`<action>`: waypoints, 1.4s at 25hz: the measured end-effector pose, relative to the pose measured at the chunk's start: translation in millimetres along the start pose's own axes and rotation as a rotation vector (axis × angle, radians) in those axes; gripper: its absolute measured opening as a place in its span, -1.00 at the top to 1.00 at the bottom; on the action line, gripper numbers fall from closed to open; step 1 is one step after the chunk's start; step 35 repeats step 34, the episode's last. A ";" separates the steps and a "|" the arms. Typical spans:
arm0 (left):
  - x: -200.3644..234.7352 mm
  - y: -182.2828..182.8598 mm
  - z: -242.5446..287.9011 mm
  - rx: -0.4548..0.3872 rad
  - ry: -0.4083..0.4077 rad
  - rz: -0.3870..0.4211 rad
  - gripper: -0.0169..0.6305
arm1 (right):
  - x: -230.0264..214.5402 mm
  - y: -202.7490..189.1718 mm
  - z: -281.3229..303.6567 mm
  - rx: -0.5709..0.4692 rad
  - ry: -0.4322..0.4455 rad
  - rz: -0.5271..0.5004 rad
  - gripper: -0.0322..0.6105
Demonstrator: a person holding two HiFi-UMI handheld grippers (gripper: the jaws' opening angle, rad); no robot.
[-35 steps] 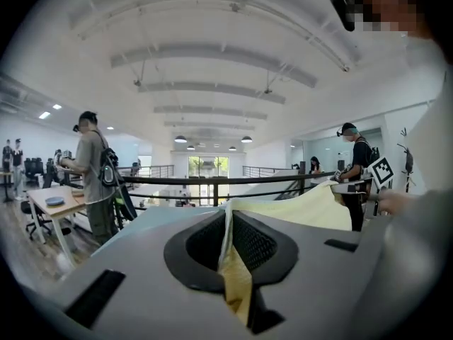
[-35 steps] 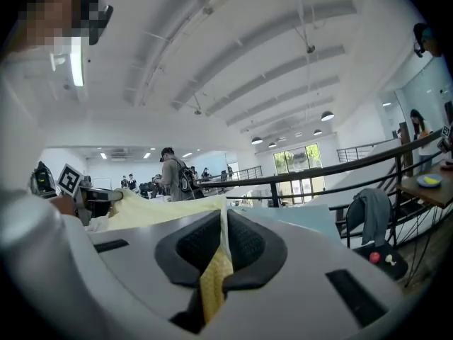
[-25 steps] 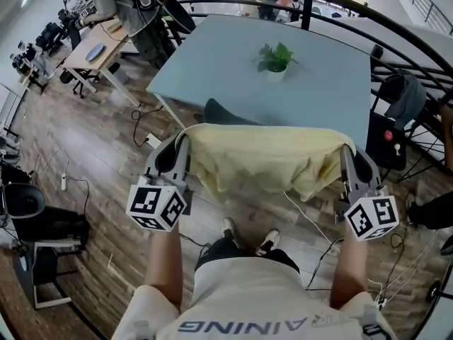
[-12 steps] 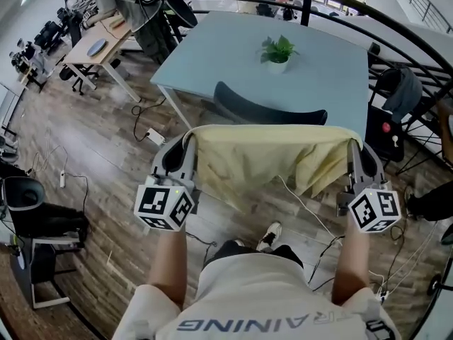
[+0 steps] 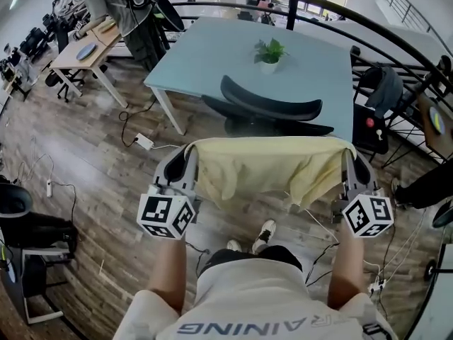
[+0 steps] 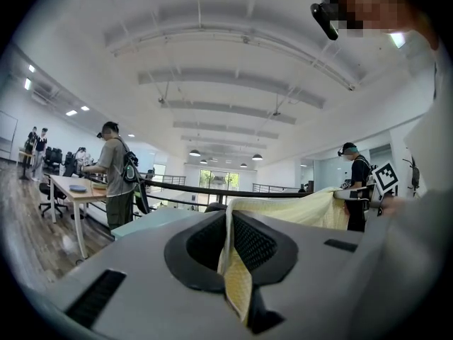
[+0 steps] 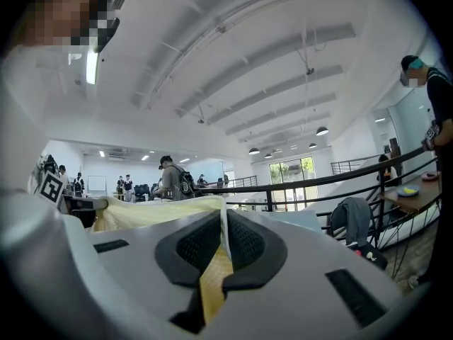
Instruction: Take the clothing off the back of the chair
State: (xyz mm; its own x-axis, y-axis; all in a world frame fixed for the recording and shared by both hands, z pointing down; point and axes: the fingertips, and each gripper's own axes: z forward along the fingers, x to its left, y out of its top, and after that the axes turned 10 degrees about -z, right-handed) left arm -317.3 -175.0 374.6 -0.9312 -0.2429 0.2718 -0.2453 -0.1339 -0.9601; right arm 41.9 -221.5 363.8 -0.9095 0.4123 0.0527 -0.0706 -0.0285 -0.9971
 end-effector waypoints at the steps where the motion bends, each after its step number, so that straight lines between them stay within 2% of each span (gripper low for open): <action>1: 0.0 -1.3 -3.8 -0.001 -0.004 0.002 0.79 | 2.9 0.1 -4.9 0.001 -0.007 -0.005 0.79; 8: -6.6 -3.7 -13.4 0.003 -0.019 -0.006 0.80 | 8.5 -1.0 -28.4 0.010 -0.021 -0.004 0.80; 17: -33.1 -3.3 -14.8 -0.009 0.010 -0.003 0.82 | -3.7 10.5 -37.0 -0.041 0.028 0.002 0.80; 23: -50.1 -2.6 -12.2 -0.005 0.008 -0.002 0.82 | -20.0 4.1 -41.5 -0.024 0.039 0.041 0.80; 35: -63.7 0.0 -12.3 -0.012 0.005 -0.011 0.82 | -28.0 3.2 -45.4 -0.014 0.059 0.032 0.80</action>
